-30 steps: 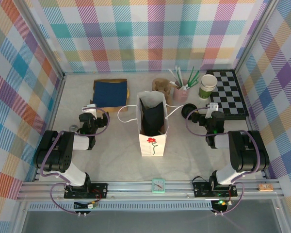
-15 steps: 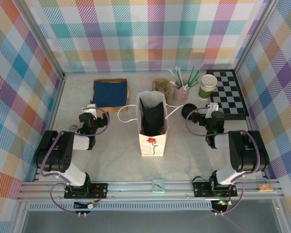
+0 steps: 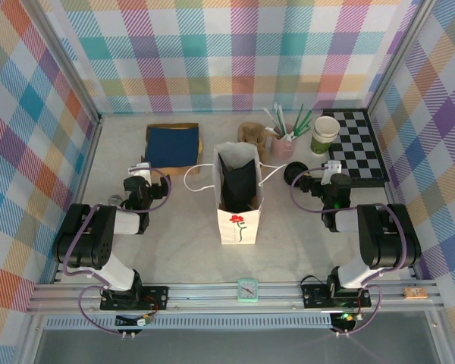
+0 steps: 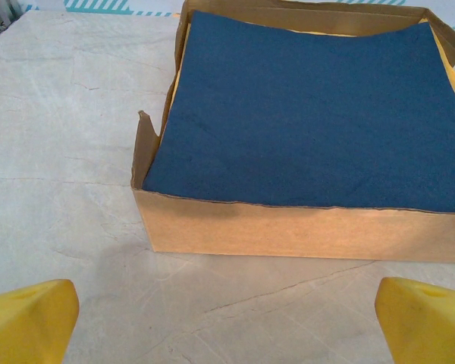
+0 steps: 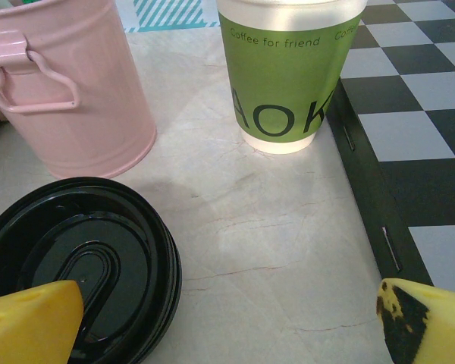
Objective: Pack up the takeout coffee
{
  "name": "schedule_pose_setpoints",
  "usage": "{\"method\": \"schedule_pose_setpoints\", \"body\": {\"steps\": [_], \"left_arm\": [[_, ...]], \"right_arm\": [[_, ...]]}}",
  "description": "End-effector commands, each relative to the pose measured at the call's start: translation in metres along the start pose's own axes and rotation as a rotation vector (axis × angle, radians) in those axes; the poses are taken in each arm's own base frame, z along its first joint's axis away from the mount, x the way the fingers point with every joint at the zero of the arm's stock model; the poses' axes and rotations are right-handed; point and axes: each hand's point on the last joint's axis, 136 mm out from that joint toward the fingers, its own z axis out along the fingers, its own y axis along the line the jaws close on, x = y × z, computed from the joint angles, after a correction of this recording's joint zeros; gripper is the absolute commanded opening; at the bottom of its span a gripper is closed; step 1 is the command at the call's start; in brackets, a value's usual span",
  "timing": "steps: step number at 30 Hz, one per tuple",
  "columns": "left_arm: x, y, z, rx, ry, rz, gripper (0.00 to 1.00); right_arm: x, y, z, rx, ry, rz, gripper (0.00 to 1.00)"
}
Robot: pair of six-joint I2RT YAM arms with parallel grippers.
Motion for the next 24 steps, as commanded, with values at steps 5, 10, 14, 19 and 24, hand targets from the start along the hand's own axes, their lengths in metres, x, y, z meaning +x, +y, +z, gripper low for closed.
{"method": "schedule_pose_setpoints", "body": {"steps": [5,10,14,19,24], "left_arm": [[-0.0020,-0.0023,0.0005,0.011,-0.002,-0.012,1.00],[-0.0013,-0.0024,0.0005,0.011,-0.001,-0.011,1.00],[-0.0017,-0.0022,0.0003,0.011,-0.002,-0.012,1.00],[-0.0012,-0.0022,0.0007,0.011,0.000,-0.012,1.00],[-0.0009,-0.0025,0.0007,0.012,0.001,-0.012,1.00]], "right_arm": [[-0.0101,0.0029,-0.0012,-0.018,-0.024,0.011,0.99],[-0.0100,0.0032,-0.0011,-0.019,-0.024,0.012,0.99],[-0.0103,0.0033,-0.0010,-0.019,-0.024,0.011,0.99],[-0.0104,0.0032,-0.0010,-0.018,-0.025,0.011,0.99],[-0.0103,0.0031,-0.0010,-0.018,-0.024,0.013,0.99]]}}
